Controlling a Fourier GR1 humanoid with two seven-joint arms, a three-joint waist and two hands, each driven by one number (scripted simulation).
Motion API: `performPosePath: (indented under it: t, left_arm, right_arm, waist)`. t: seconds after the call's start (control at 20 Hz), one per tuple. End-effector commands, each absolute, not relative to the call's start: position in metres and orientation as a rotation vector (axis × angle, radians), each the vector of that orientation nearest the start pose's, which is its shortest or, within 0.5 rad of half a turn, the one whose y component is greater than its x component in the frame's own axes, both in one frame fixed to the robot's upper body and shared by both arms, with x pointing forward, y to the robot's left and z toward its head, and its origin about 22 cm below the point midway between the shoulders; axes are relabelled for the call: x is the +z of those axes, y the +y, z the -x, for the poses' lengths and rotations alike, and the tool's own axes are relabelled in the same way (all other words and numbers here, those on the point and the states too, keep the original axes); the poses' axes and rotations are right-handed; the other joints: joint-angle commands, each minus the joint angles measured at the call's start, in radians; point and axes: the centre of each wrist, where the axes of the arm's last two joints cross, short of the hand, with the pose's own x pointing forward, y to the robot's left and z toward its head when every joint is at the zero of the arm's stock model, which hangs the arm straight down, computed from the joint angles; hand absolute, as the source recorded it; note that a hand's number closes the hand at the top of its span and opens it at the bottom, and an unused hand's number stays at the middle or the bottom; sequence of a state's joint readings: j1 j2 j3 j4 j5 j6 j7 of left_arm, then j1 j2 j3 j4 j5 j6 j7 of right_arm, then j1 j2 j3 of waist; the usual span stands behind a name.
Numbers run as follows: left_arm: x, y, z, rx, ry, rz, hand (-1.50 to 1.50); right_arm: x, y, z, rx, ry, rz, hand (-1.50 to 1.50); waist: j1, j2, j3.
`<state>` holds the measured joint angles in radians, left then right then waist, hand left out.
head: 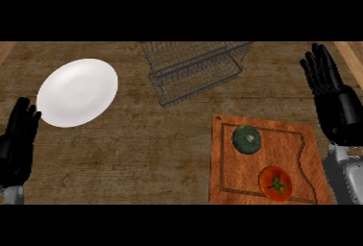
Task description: Pick the tomato from the cutting board and place it in the tiered basket
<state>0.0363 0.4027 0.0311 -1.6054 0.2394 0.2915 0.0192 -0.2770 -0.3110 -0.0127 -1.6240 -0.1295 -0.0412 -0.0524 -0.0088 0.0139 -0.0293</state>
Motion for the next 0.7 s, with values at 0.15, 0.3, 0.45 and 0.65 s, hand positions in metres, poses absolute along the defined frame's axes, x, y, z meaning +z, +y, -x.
performPosePath:
  t: [0.15,0.3,0.45,0.65]
  left_arm:
    - [0.034,0.285,-0.237,0.043,-1.625,-0.342,0.00]
    - [0.028,0.294,-0.237,0.060,-1.589,-0.333,0.00]
    - [0.028,0.254,-0.241,-0.020,-1.653,-0.258,0.00]
    - [0.032,0.220,-0.249,-0.020,-1.657,-0.243,0.00]
  right_arm:
    - [0.118,-0.297,-0.245,-0.112,-2.183,0.101,1.50]
    - [0.137,-0.282,-0.256,-0.671,-2.367,-0.035,1.50]
    - [0.059,-0.302,-0.210,-0.592,-2.047,-0.116,-1.50]
    - [0.053,-0.318,-0.148,-0.377,-2.145,-0.256,-1.50]
  waist:
    - [-0.077,-0.034,0.033]
    - [-0.154,-0.106,0.089]
    - [-0.083,-0.026,0.037]
    - [-0.069,-0.025,0.033]
